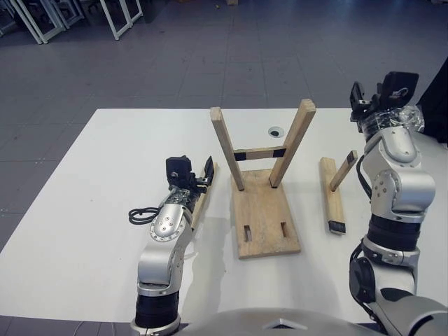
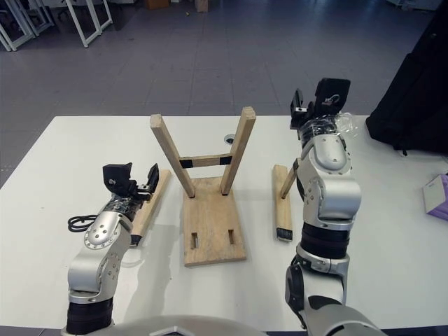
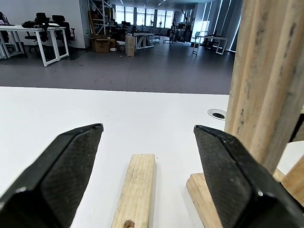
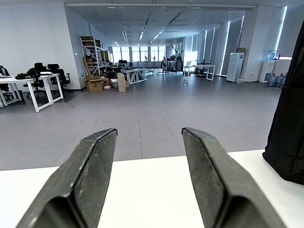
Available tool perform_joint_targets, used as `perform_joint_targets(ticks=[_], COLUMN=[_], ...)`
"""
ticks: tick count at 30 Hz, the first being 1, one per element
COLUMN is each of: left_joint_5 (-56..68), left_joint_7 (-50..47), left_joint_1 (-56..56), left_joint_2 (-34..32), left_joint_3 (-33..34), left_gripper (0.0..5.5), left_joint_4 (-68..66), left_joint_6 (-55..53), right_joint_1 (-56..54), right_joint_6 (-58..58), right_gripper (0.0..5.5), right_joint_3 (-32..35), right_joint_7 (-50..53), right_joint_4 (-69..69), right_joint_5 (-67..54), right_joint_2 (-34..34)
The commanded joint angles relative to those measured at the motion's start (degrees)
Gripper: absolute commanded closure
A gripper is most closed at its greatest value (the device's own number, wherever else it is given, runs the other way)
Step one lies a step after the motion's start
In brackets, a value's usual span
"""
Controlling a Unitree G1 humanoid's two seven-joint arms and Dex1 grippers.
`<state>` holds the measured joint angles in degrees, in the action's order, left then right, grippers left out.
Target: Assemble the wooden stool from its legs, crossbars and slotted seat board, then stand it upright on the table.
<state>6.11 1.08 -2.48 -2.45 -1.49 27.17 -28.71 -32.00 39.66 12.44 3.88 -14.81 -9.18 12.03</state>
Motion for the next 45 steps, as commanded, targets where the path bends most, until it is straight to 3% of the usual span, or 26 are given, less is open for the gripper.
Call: perform_joint_targets(ticks=[1, 8, 12, 17, 22, 26, 34, 45], left_joint_5=[-0.05, 0.30, 0.45, -0.23, -1.45, -1.74, -0.99, 4.13], left_joint_7=[0.59, 0.45, 0.54, -0.90, -4.82, -5.24, -3.53, -1.97], left_joint_1=[-0.21, 0.45, 0.56, -1.75, -6.25, -8.54, -4.79, -5.60], left_joint_2=[-0.56, -0.45, -0.50, 0.82, 4.47, 4.82, 3.06, 4.22], left_joint_3=[0.11, 0.58, 0.69, -0.07, -0.87, -1.39, -0.09, 0.42], left_gripper=[1.95, 1.95, 1.95, 1.95, 1.95, 1.95, 1.95, 1.95], left_joint_4=[-0.16, -0.36, -0.76, 0.99, 2.99, 4.50, 3.71, 5.45], left_joint_6=[-0.27, -0.70, -0.56, -0.02, 1.83, 1.85, -0.16, -6.85], right_joint_1=[-0.07, 15.90, 10.36, 8.14, 34.17, 48.86, 46.72, 48.34], right_joint_6=[-0.21, -11.26, -13.81, -4.94, 1.92, 4.49, 12.30, 12.76], right_gripper=[2.99, 2.99, 2.99, 2.00, 1.01, 0.48, 0.48, 2.39], right_joint_3=[-0.24, -2.65, 1.14, 2.25, -2.69, -5.16, -8.50, -7.28], right_joint_7=[-0.17, -0.78, -0.76, -2.01, -0.80, -3.19, -5.53, -7.09], right_joint_4=[0.81, 16.60, 9.48, -10.31, -28.71, -27.81, -11.23, -5.60], right_joint_5=[0.09, 3.05, -1.37, -5.55, -2.23, -1.17, -0.05, -0.13], right_joint_2=[-0.35, -3.92, -4.64, -0.59, -1.67, -0.53, 0.61, -0.13])
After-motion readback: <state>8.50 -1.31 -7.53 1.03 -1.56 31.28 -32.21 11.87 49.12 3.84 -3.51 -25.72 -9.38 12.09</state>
